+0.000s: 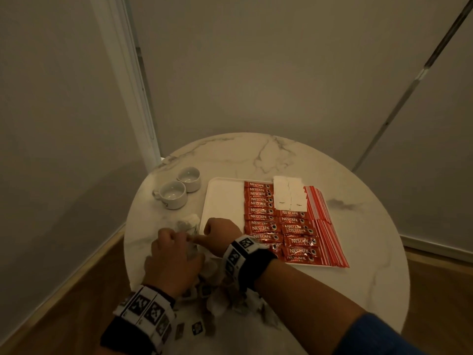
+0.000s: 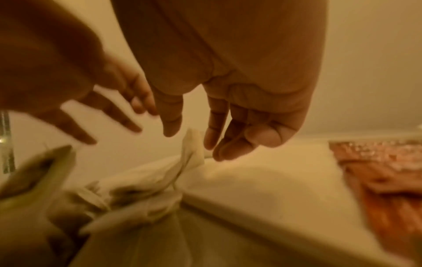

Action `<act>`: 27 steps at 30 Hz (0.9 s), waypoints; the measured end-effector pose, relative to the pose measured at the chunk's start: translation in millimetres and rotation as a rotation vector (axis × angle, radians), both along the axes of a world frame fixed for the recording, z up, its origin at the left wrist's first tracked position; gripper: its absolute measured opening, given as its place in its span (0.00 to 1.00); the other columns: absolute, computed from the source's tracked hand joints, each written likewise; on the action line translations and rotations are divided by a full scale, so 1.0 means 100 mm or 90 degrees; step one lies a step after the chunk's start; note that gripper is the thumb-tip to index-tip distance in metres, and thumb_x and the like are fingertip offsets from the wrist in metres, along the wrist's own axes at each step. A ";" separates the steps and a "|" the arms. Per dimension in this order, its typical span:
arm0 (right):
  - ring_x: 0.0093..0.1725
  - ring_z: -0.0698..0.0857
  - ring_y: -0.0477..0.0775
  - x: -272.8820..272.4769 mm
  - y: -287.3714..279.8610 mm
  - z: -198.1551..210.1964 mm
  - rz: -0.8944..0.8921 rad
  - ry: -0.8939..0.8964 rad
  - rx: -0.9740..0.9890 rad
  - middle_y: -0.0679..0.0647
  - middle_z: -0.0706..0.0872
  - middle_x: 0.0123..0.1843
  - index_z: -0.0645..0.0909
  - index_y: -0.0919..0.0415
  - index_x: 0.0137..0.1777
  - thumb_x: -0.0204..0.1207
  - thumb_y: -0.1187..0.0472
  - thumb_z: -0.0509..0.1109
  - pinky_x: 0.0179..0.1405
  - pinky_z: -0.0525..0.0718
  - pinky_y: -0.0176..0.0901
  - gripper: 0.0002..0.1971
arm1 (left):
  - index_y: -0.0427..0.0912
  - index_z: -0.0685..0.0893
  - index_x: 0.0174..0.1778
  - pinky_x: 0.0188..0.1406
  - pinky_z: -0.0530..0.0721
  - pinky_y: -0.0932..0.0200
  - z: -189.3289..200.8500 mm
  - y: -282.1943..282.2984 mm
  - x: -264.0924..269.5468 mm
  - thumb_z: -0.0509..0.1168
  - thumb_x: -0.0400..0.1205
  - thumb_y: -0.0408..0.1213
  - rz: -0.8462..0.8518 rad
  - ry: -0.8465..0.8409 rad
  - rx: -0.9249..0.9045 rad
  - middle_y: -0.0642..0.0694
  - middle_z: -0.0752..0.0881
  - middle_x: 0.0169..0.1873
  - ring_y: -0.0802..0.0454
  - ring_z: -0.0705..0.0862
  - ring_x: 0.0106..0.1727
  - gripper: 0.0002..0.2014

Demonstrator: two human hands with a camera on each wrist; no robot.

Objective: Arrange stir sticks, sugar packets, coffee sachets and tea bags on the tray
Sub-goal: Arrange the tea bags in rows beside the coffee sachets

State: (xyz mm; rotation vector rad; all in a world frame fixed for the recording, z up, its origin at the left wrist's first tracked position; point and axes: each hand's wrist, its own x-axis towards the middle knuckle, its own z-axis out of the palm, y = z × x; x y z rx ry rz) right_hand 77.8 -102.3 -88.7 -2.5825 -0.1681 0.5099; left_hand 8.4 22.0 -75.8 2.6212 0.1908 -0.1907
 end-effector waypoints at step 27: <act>0.30 0.83 0.47 1.31 -0.40 0.72 -0.072 0.077 0.329 0.53 0.86 0.34 0.84 0.58 0.42 0.77 0.61 0.72 0.25 0.82 0.38 0.03 | 0.40 0.85 0.51 0.34 0.88 0.58 0.34 -0.17 1.56 0.63 0.84 0.40 0.108 0.129 -0.656 0.40 0.90 0.42 0.45 0.91 0.38 0.09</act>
